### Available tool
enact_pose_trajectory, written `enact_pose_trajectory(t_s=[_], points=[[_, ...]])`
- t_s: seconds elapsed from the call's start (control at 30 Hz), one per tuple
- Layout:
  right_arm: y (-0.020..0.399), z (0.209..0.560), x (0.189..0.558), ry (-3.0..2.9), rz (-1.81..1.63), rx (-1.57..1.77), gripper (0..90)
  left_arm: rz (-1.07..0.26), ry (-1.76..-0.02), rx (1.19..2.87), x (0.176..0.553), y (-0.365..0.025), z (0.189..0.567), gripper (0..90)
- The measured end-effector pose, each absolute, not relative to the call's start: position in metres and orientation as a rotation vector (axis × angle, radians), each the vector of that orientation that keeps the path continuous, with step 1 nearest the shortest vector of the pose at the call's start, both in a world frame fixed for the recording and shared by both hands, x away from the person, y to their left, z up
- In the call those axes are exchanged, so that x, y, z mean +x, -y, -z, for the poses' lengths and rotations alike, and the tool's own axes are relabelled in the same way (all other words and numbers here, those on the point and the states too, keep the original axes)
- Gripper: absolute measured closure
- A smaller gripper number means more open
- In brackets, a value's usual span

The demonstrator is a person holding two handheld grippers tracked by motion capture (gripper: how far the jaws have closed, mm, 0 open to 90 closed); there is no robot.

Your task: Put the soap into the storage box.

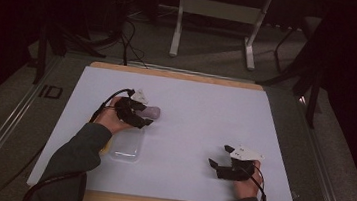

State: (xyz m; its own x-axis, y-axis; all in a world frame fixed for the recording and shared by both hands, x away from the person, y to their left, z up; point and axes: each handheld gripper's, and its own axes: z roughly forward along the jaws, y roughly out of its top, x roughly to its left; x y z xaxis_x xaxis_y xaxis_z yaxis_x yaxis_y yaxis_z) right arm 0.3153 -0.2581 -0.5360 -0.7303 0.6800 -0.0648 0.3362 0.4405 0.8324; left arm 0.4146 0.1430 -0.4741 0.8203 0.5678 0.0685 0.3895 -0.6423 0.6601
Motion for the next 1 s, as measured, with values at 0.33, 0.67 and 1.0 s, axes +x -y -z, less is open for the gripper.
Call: enact_pose_trajectory(t_s=[0.33, 0.67, 1.0], points=[[0.259, 0.536, 0.315, -2.301, -1.211, 0.867, 18.3, -0.398, -0.710, 2.390, 0.426, -0.134, 0.477, 32.5], [0.259, 0.536, 0.315, -2.301, -1.217, 0.868, 18.3, -0.346, -0.722, 2.458, 0.444, -0.126, 0.485, 26.2], [0.259, 0.536, 0.315, -2.302, -1.221, 0.869, 18.3, -0.314, -0.754, 2.479, 0.462, -0.123, 0.493, 16.0]])
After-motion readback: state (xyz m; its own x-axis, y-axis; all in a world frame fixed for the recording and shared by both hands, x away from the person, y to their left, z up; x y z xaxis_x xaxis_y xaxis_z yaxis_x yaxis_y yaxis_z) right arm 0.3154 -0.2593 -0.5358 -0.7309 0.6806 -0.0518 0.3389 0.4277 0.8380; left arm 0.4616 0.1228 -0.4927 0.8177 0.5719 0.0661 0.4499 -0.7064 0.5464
